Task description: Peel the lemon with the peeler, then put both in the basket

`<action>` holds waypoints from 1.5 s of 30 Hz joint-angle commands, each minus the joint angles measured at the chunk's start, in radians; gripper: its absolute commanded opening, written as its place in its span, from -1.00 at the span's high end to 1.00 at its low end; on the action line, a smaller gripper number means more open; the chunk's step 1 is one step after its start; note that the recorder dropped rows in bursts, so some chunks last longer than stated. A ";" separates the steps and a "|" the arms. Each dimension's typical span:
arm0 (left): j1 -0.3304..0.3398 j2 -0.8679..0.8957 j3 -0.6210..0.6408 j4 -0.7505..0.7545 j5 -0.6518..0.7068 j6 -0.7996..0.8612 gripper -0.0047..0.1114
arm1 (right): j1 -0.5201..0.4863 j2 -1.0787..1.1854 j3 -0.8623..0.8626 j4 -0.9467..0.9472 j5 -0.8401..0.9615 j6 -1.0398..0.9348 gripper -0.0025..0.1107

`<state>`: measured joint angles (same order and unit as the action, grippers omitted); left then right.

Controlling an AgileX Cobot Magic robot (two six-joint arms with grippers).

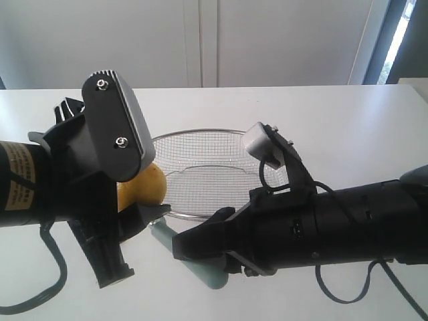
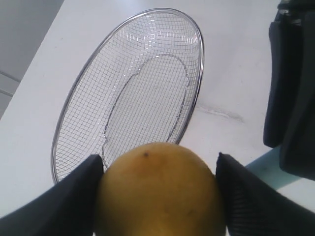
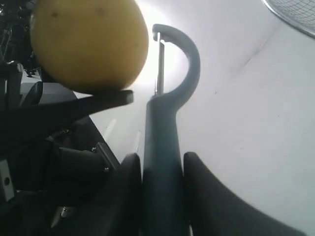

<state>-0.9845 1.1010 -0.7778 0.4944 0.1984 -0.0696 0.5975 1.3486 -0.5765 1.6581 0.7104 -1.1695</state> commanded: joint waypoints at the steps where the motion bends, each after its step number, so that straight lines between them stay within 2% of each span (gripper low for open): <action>1: -0.005 -0.007 -0.003 0.007 -0.005 -0.004 0.92 | 0.001 0.001 -0.004 0.012 -0.008 -0.015 0.96; 18: -0.005 -0.007 -0.003 0.007 -0.005 -0.004 0.92 | -0.001 -0.024 -0.004 0.012 -0.049 -0.015 0.96; 31: -0.005 -0.007 -0.003 0.007 -0.003 -0.004 0.92 | -0.069 -0.115 -0.004 0.004 -0.057 -0.008 0.96; 41: -0.005 -0.007 -0.003 0.007 -0.001 -0.004 0.92 | -0.081 -0.218 -0.004 -0.021 -0.058 0.019 0.96; 45: -0.005 -0.007 -0.003 0.007 0.001 -0.004 0.92 | -0.081 -0.268 -0.004 -0.092 -0.083 0.084 0.96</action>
<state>-0.9845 1.1010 -0.7778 0.4944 0.2009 -0.0696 0.5280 1.1174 -0.5765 1.6106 0.6383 -1.1242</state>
